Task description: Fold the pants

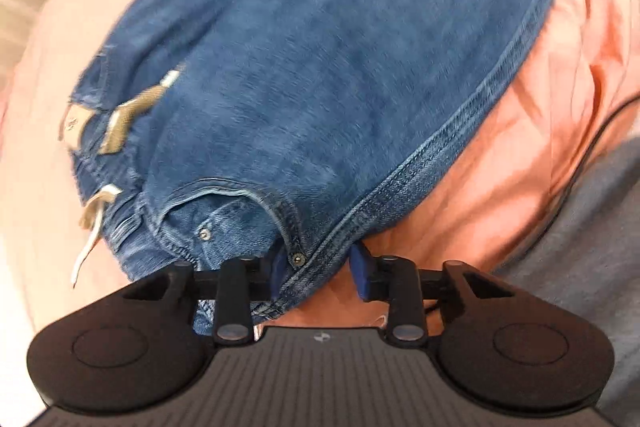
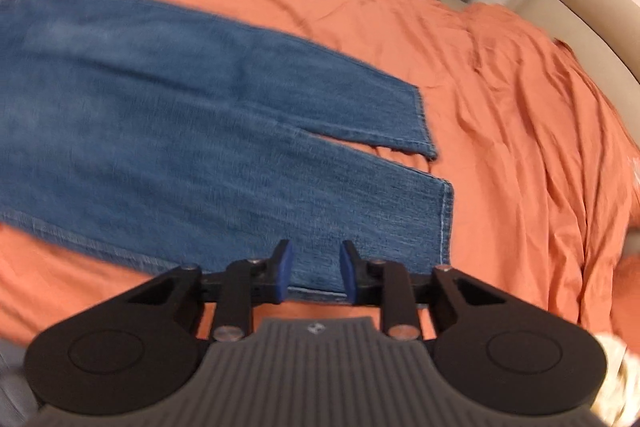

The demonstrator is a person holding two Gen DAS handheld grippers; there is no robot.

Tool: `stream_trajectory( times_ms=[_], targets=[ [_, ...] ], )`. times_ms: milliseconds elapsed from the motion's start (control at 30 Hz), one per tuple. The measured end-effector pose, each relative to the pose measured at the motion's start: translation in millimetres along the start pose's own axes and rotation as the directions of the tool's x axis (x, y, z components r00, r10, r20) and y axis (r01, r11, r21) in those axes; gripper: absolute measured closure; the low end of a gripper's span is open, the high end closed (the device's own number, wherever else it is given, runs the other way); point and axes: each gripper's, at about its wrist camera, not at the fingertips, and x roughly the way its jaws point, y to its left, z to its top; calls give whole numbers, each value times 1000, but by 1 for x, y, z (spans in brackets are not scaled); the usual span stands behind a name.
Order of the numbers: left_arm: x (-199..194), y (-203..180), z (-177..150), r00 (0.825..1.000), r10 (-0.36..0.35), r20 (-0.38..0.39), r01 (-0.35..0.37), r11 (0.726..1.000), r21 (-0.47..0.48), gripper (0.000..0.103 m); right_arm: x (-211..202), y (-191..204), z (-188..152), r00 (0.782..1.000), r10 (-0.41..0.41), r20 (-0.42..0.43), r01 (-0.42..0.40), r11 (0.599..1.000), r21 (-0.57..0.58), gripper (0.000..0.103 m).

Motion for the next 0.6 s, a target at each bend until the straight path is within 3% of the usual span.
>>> stream_trajectory(
  times_ms=[67,167,233,267,367,500,533,600],
  targets=[
    [-16,12,-9,998,-11,58,17,995,-101,77,7,0,-4,1000,9,-9,-10,996,-88,85],
    [-46,30,-16,985,25,168,20,965,-262,78,22,3,-14,999,17,-37,-26,970,-242,84],
    [-66,39,-20,971,71,227,14,936,-352,78,34,1,-21,997,47,-59,-63,951,-304,79],
    [-76,41,-19,963,96,251,9,921,-389,78,40,-1,-24,997,43,-69,-63,944,-325,71],
    [-99,46,-12,944,168,285,-23,894,-448,79,58,-1,-33,997,33,-67,-56,922,-384,70],
    [-116,53,3,937,216,277,-54,867,-495,79,77,4,-45,996,52,-79,-82,885,-459,66],
    [-117,57,12,936,222,272,-60,864,-499,79,80,6,-48,997,38,-62,-63,878,-475,67],
    [-118,55,21,936,237,261,-77,859,-505,79,80,4,-49,999,39,-24,-46,881,-470,93]
  ],
)
